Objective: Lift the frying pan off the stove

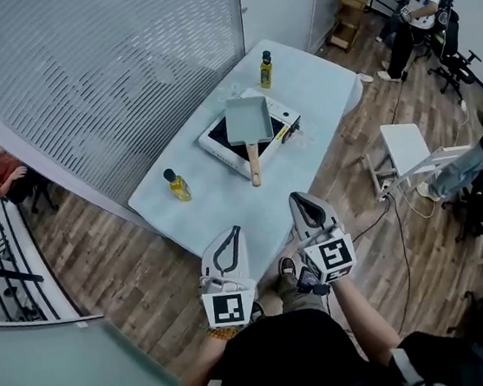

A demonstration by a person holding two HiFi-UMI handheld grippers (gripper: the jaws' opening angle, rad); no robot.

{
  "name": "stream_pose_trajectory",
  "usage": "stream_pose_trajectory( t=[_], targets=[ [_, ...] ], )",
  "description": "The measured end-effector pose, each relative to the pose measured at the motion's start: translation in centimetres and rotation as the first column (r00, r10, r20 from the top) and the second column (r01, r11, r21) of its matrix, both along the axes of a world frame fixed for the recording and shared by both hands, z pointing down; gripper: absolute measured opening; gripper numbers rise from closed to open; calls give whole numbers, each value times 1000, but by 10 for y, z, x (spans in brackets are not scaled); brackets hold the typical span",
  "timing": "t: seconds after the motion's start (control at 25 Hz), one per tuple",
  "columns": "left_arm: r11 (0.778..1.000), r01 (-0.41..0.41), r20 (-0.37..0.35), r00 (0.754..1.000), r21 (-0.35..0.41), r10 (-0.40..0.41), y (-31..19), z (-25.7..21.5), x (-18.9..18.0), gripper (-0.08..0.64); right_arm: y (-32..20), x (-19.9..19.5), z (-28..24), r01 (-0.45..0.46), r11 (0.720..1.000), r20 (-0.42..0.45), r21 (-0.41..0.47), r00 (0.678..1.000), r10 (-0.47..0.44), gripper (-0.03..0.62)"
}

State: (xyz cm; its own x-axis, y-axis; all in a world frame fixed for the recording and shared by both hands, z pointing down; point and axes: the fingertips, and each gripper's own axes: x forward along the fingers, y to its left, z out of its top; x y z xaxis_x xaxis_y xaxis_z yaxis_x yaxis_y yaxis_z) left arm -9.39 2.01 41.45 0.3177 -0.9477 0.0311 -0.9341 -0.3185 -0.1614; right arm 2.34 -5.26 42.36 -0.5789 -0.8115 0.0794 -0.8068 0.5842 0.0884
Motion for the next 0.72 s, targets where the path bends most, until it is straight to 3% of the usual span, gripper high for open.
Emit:
stream_pose_trajectory(
  t=[0.28, 0.44, 0.56, 0.72],
  targets=[
    [993, 83, 3, 997, -78, -83, -72, 19, 17, 20, -88, 18, 14, 108, 993, 9, -42, 994, -108, 3],
    [985, 102, -14, 994, -137, -105, -105, 48, 30, 21, -122, 20, 41, 204, 974, -9, -95, 979, -206, 3],
    [979, 128, 19, 992, -161, -127, -118, 58, 21, 21, -138, 9, 60, 263, 957, -16, -120, 964, -266, 3],
    [972, 94, 8, 996, -217, -94, -139, 70, 24, 21, -152, 6, 71, 295, 944, -47, -147, 951, -305, 3]
  ],
)
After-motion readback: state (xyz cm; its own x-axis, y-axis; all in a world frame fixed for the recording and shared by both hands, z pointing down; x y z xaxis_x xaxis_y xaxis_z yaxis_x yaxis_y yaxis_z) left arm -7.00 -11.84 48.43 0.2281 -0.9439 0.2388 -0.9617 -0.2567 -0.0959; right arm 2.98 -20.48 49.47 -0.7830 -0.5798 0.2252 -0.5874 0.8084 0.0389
